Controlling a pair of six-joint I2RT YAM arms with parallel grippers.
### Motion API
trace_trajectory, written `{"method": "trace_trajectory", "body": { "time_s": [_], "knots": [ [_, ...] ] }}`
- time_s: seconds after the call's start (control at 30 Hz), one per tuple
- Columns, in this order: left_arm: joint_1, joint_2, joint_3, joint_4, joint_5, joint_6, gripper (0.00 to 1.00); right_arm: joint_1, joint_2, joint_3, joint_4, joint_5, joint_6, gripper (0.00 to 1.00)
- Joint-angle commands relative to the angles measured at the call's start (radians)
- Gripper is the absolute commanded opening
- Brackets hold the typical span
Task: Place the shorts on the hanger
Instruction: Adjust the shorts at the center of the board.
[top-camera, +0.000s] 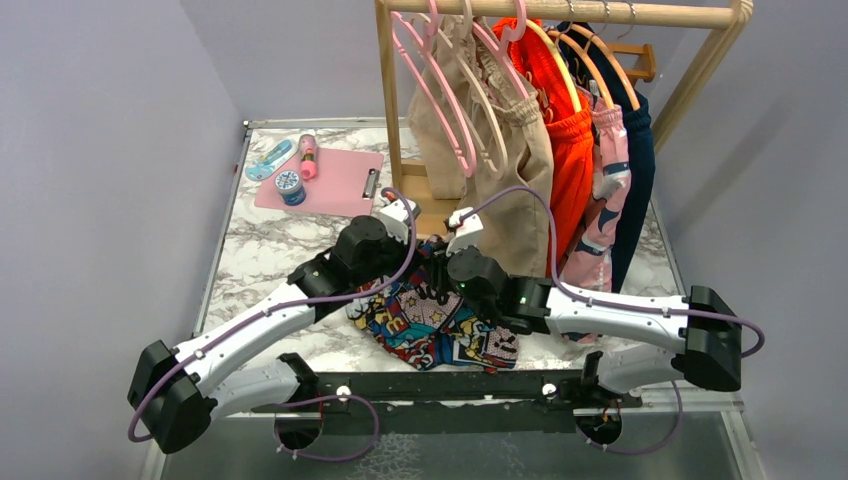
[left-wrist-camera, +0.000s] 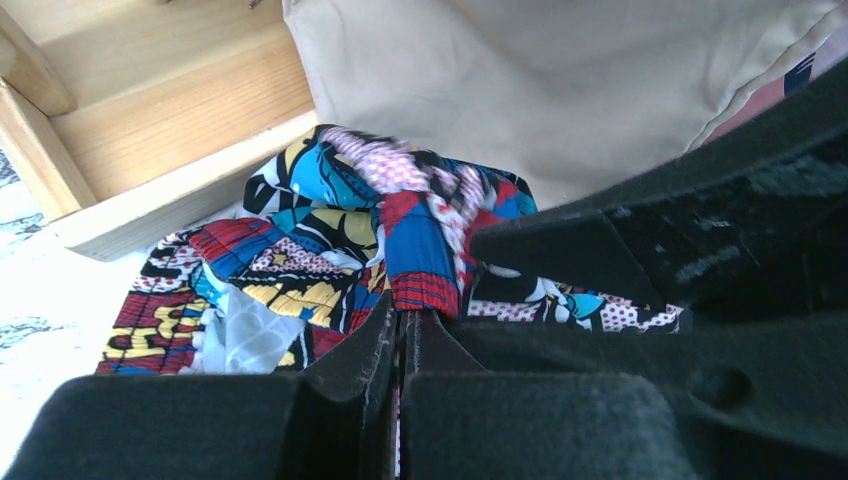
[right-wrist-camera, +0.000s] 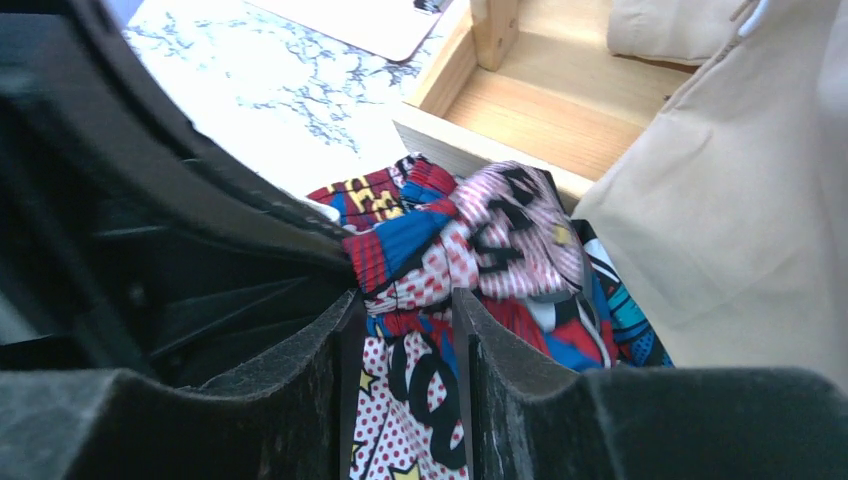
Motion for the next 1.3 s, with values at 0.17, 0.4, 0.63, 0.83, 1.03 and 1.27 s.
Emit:
{"method": "trace_trajectory", "body": {
  "time_s": [0.17, 0.4, 0.63, 0.83, 1.03, 1.27],
  "knots": [
    [-0.008, -0.062, -0.021, 0.053, 0.085, 0.013, 0.0, -0.052, 0.05, 0.039, -0.082, 0.016, 0.06, 0.31],
    [-0.008, -0.065, -0.03, 0.059, 0.104, 0.018, 0.0, -0.055, 0.013, 0.003, -0.001, -0.041, 0.0, 0.24],
    [-0.008, -0.048, -0.025, 0.065, 0.141, 0.023, 0.0, -0.056, 0.035, 0.026, 0.003, -0.066, -0.077, 0.23],
    [-0.007, -0.06, -0.027, 0.048, 0.111, 0.033, 0.0, -0.065, 0.007, 0.011, 0.008, -0.047, -0.103, 0.01],
    [-0.008, -0.101, -0.048, -0.036, -0.079, 0.024, 0.5, -0.066, -0.105, -0.013, -0.093, -0.004, -0.1, 0.01],
    [-0.007, -0.208, -0.089, -0.152, -0.337, -0.074, 0.94, -0.066, -0.277, -0.076, -0.263, 0.031, -0.048, 0.01]
  ]
}}
